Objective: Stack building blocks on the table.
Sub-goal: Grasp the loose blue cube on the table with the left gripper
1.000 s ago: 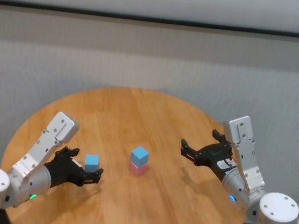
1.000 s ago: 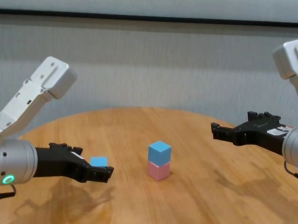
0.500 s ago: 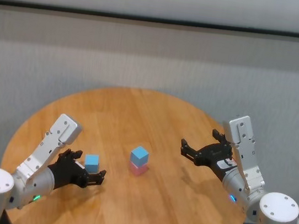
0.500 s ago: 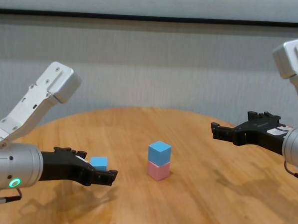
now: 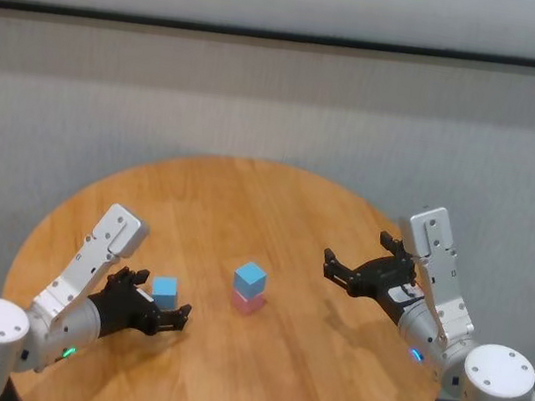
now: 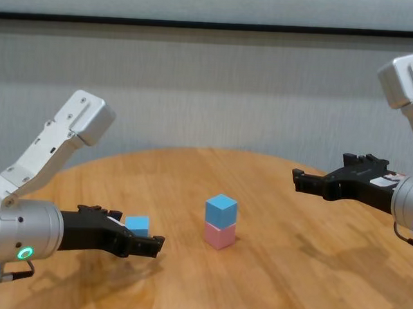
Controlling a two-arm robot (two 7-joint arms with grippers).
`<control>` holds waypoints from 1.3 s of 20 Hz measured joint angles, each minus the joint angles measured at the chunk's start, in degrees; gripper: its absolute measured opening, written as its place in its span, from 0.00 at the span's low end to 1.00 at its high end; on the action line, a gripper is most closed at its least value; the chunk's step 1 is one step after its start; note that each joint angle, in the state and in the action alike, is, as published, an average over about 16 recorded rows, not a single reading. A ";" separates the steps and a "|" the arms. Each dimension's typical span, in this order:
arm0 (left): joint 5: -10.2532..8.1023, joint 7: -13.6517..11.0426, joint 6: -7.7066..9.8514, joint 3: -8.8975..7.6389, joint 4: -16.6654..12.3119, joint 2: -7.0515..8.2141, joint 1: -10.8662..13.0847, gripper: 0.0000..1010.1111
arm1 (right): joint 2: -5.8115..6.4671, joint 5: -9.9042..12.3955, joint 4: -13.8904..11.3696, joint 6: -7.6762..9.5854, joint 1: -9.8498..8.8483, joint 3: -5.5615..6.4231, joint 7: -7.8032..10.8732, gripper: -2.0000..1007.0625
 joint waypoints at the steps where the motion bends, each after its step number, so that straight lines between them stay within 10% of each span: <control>1: 0.03 -0.05 -0.15 0.08 0.41 -0.09 -0.23 0.99 | 0.00 0.00 0.00 0.00 0.00 0.00 0.00 1.00; 26: 0.23 -1.34 -2.01 1.04 7.73 -1.93 -4.42 0.94 | 0.00 0.00 0.01 0.00 0.00 0.00 0.00 1.00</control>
